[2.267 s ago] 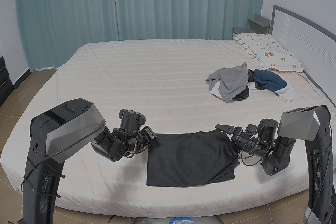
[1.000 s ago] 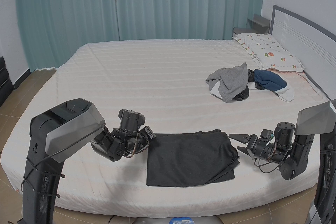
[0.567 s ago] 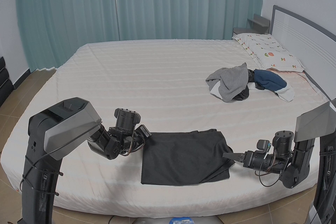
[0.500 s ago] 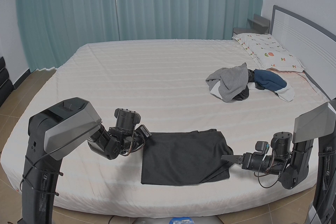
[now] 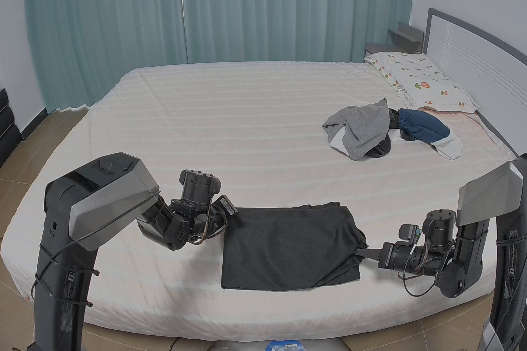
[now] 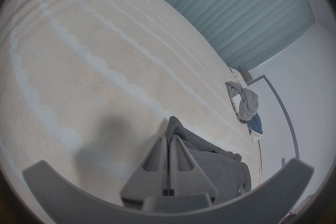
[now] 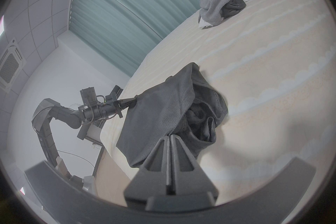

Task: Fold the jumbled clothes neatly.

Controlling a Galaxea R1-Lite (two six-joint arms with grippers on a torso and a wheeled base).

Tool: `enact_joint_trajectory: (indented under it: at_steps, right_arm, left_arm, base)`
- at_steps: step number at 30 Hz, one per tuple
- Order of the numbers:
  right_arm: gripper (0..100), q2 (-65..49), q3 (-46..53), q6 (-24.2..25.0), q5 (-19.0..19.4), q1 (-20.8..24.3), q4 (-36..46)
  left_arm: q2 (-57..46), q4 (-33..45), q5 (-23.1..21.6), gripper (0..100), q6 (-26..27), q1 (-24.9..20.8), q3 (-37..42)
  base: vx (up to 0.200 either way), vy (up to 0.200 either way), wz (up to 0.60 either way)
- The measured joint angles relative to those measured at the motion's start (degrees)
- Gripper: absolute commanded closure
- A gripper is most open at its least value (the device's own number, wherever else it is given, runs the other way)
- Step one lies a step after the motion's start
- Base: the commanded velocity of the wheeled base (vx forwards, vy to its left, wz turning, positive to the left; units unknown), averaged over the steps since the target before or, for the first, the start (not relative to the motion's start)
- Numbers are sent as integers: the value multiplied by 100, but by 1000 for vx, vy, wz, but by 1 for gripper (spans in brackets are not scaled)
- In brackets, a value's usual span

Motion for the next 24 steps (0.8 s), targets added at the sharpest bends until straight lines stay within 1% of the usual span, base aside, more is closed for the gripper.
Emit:
enact_joint_trajectory:
  at_steps: [7, 14, 24]
  right_arm:
    - [100, -133, 297, -40, 0, -28, -1]
    - [100, -282, 706, -352, -11, -227, 2]
    - [100, -627, 875, -400, -11, -430, 5]
  left_arm:
    - [0, 2, 0, 100, -4, 0, -10]
    - [0, 2, 0, 100, -4, 0, -11]
    - [5, 2, 0, 100, -4, 0, -27]
  base:
    - [0, 0, 0]
    - [0, 0, 0]
    - [0, 0, 0]
